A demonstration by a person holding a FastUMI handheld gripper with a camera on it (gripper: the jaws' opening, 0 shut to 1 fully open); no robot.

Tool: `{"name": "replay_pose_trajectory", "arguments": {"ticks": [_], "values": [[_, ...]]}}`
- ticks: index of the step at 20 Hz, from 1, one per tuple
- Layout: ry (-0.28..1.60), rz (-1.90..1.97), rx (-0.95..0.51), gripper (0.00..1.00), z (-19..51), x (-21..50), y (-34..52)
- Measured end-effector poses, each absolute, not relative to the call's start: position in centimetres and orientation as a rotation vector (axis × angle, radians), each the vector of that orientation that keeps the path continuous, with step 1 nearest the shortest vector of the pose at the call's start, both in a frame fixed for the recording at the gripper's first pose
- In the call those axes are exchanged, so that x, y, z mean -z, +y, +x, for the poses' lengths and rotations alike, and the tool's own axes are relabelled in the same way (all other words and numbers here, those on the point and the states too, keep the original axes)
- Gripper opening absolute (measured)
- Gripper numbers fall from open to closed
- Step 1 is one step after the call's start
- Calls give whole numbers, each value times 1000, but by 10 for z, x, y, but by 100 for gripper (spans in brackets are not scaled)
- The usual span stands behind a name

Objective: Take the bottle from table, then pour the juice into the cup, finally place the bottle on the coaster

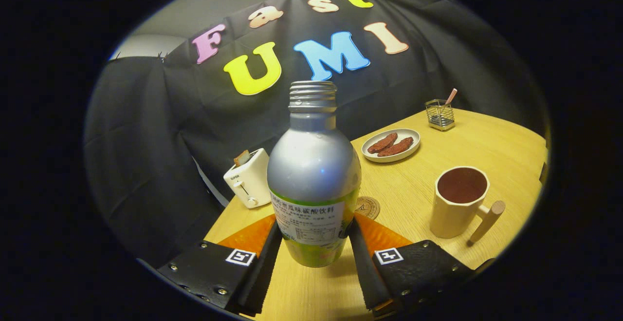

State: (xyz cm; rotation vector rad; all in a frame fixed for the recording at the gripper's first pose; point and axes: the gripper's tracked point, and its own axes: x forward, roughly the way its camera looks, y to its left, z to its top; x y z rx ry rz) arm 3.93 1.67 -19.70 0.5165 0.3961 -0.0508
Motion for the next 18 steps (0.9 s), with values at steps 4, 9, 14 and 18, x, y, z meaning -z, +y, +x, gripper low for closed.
{"name": "replay_pose_trajectory", "arguments": {"ticks": [4, 9, 14, 18], "values": [[383, 619, 69, 74, 41, 193, 2], [376, 756, 94, 74, 39, 195, -12], [396, 896, 113, 74, 33, 209, -14], [390, 1017, 121, 74, 28, 216, -19]]}}
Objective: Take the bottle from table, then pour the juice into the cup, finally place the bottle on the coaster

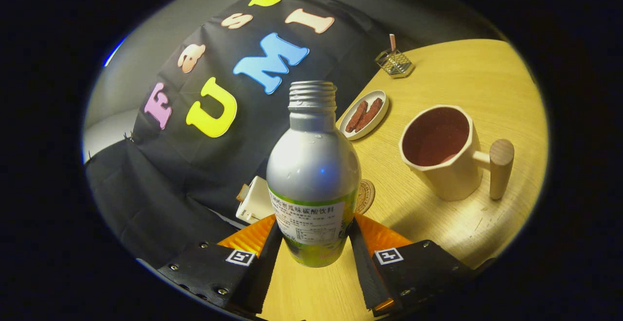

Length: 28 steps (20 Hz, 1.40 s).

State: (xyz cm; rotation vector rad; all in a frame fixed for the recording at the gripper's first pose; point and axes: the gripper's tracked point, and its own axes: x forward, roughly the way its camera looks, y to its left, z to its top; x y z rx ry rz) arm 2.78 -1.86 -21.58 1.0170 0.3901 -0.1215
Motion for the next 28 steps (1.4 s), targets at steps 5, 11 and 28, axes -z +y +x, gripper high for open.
{"name": "replay_pose_trajectory", "arguments": {"ticks": [5, 11, 28], "values": [[389, 1116, 143, 74, 21, 224, -27], [434, 1237, 126, 74, 20, 236, -20], [451, 1587, 106, 74, 31, 223, -7]]}}
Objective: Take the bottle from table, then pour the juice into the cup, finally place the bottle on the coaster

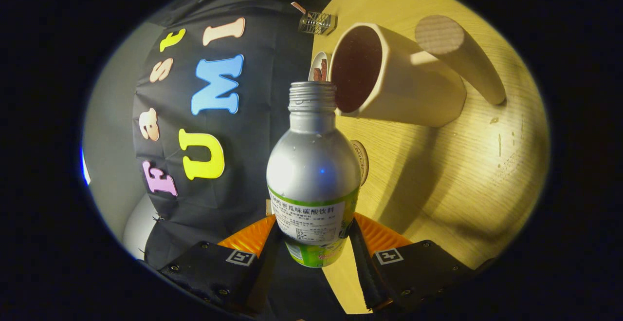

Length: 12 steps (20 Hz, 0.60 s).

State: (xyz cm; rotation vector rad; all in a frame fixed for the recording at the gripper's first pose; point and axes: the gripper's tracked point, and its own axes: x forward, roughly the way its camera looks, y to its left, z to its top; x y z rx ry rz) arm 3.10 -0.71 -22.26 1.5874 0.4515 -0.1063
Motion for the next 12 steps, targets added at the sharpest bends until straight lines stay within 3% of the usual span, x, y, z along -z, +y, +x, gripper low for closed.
{"name": "replay_pose_trajectory", "arguments": {"ticks": [12], "values": [[466, 1761, 103, 74, 39, 206, -4]]}}
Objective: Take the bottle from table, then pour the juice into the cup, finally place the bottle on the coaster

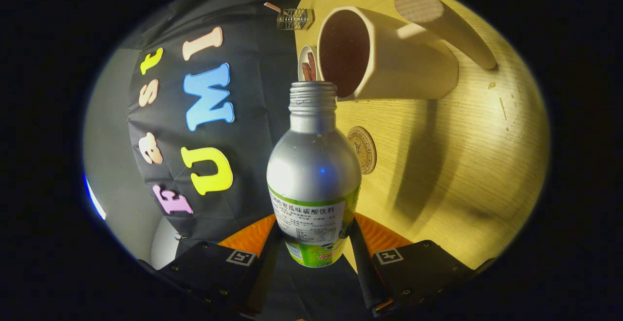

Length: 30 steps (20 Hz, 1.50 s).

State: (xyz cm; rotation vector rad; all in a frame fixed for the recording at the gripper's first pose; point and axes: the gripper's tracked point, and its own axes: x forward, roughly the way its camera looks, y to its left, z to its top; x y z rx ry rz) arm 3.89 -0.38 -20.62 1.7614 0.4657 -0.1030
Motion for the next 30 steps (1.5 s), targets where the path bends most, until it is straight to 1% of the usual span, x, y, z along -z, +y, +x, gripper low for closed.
{"name": "replay_pose_trajectory", "arguments": {"ticks": [22, 30], "values": [[488, 1983, 119, 74, 57, 186, -17], [497, 2036, 122, 74, 52, 183, -26]]}}
